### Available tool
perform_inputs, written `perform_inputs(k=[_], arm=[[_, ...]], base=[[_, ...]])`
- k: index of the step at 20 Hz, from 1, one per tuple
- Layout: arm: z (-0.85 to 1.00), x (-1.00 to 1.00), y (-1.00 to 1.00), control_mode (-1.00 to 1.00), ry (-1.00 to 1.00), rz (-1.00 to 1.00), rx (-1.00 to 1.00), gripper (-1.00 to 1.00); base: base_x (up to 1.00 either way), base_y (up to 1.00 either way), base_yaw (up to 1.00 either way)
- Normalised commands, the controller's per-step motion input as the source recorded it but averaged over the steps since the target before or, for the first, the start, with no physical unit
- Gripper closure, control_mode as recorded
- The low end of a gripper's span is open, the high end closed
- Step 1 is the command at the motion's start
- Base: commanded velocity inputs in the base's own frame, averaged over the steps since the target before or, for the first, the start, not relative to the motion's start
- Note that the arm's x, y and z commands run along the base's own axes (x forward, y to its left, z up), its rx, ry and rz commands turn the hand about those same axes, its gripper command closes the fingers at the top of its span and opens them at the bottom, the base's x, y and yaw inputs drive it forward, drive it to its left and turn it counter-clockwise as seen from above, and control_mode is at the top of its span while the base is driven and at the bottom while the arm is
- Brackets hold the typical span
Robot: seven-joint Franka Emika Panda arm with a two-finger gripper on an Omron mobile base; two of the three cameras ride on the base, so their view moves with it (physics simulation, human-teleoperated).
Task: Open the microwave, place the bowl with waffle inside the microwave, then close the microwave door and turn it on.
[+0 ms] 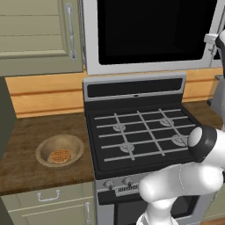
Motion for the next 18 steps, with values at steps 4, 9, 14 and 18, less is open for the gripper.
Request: perform_inputs(k=[4,9,14,18], arm=[[0.0,0.0,0.0,-1.0,0.0,0.0,0.0,1.0],[0.0,-0.8,0.04,-1.0,-0.01,0.0,0.0,1.0],[0.0,-1.0,0.06,-1.0,0.0,-0.01,0.0,1.0],[0.0,-1.0,0.12,-1.0,0.0,-0.05,0.0,1.0]], base=[[0.0,0.0,0.0],[0.0,0.0,0.0],[0.0,0.0,0.0],[0.0,0.0,0.0]])
